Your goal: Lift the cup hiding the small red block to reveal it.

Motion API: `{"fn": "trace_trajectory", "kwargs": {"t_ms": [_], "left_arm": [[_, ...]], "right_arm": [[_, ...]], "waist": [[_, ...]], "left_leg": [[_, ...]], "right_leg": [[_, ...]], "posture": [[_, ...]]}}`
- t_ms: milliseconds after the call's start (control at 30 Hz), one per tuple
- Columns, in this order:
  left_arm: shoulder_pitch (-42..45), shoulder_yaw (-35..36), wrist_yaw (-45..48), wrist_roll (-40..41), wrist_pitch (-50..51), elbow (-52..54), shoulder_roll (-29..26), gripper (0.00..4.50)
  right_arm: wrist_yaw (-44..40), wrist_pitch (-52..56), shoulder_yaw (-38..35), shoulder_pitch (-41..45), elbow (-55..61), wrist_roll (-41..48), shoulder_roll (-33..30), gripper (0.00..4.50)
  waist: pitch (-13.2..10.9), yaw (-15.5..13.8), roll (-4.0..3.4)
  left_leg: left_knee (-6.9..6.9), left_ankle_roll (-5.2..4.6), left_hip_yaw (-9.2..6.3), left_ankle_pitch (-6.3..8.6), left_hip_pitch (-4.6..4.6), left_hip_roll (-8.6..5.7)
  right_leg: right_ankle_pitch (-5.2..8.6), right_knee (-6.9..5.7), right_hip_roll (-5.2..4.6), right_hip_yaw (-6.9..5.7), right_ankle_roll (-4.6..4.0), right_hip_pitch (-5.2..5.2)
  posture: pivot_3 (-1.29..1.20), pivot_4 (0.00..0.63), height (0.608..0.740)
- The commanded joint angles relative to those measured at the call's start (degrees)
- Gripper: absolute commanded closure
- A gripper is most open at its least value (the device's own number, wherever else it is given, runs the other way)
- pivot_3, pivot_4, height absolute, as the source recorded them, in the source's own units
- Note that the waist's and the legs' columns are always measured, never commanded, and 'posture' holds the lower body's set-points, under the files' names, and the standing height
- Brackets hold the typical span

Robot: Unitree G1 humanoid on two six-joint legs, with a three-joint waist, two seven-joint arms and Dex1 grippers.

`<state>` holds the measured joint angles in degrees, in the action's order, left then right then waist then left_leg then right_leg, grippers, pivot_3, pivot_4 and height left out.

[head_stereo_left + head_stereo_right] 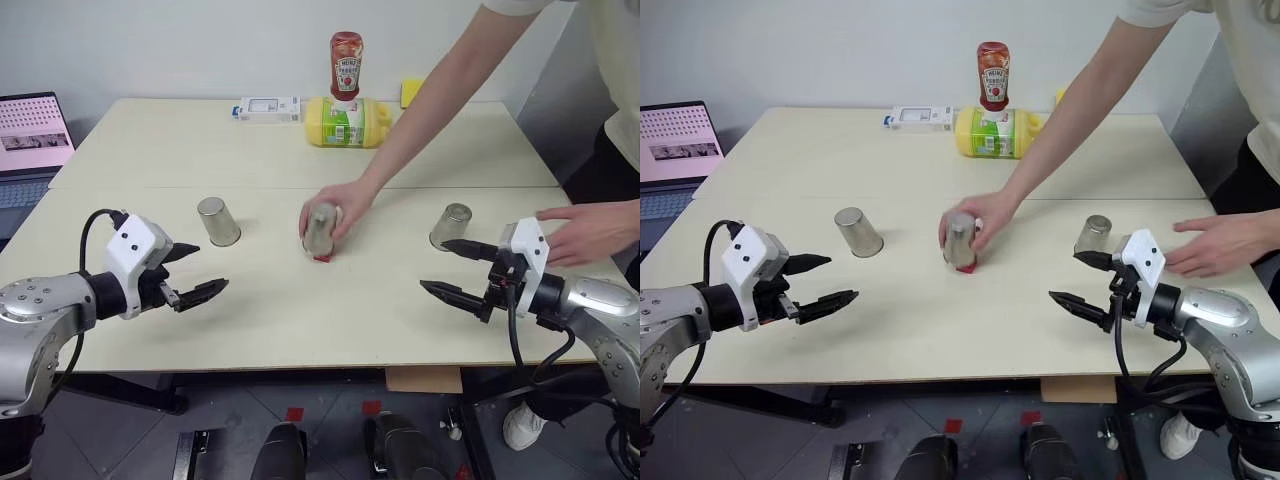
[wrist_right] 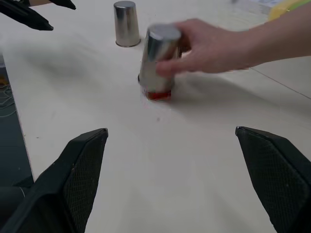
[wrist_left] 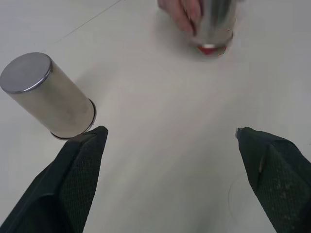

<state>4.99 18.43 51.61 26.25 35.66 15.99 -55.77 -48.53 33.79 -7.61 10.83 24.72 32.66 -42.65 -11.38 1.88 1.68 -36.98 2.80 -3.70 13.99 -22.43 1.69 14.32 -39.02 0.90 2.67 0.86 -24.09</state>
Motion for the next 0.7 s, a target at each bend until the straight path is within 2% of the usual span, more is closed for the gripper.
{"fn": "trace_trajectory", "kwargs": {"t_ms": [33, 700], "left_arm": [[0.7, 1.9, 0.4, -0.3, -1.0, 0.9, -1.5, 0.00], [2.9, -0.6, 1.4, -0.5, -2.1, -0.2, -0.7, 0.00]], "right_arm": [[-0.3, -1.7, -0.9, 0.0, 0.8, -0.2, -0.3, 0.03], [4.0, -0.2, -1.1, -0.6, 2.7, 0.8, 1.0, 0.03]], "waist": [[0.0, 0.0, 0.00], [0.0, 0.0, 0.00]], "left_leg": [[0.00, 0.00, 0.00, 0.00, 0.00, 0.00], [-0.01, 0.00, 0.00, 0.00, 0.01, 0.00]], "right_leg": [[0.00, 0.00, 0.00, 0.01, 0.00, 0.00], [0.00, -0.01, 0.00, 0.01, 0.00, 0.00]], "posture": [[0.00, 0.150, 0.740], [0.00, 0.150, 0.740]]}}
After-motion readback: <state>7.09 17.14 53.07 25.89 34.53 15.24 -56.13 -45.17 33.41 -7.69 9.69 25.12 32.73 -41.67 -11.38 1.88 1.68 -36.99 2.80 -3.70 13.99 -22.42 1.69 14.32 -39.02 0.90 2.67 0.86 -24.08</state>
